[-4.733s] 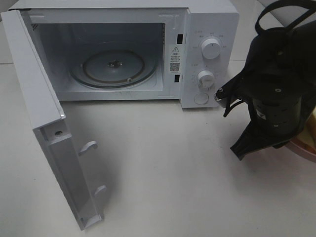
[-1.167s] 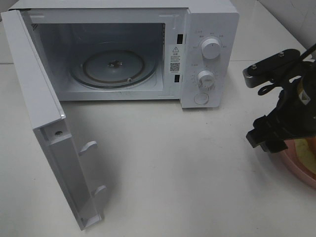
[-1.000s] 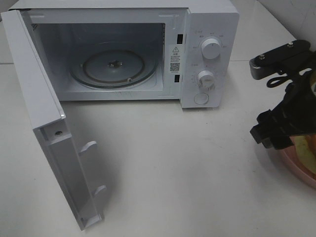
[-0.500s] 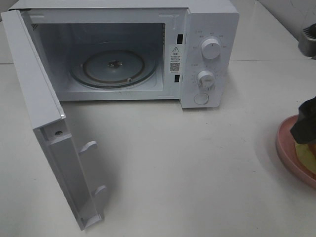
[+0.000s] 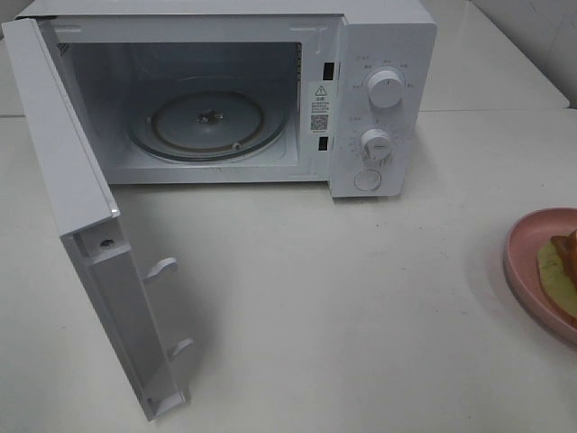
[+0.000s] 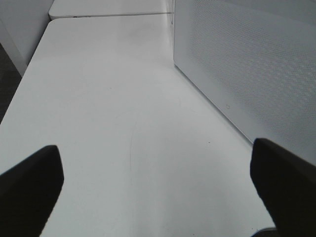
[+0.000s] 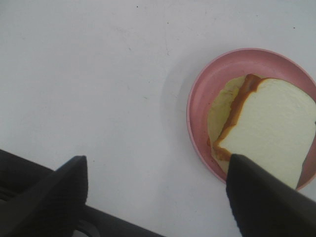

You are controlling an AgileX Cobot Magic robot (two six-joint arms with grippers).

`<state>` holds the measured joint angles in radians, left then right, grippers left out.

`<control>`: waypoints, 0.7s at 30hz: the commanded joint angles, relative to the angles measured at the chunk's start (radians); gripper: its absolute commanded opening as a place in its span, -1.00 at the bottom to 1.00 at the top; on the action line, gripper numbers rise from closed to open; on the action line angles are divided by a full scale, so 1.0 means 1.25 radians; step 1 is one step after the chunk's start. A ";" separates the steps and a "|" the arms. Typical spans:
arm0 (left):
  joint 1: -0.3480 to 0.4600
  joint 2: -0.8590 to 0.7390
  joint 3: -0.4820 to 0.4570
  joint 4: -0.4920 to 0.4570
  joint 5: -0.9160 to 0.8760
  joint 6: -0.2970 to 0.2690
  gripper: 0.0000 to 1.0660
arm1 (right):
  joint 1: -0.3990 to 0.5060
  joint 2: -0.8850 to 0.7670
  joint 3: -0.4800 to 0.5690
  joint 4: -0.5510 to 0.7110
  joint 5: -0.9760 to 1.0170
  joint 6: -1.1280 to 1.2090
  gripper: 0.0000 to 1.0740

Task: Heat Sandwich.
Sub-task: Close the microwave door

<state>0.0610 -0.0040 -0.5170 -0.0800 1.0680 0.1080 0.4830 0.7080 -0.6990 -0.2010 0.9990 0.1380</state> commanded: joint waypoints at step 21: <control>-0.002 -0.004 0.000 -0.006 0.001 0.000 0.83 | -0.120 -0.257 0.155 0.069 -0.002 -0.050 0.41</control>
<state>0.0610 -0.0040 -0.5170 -0.0800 1.0680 0.1080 0.3760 0.4150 -0.5090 -0.1340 0.9990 0.1160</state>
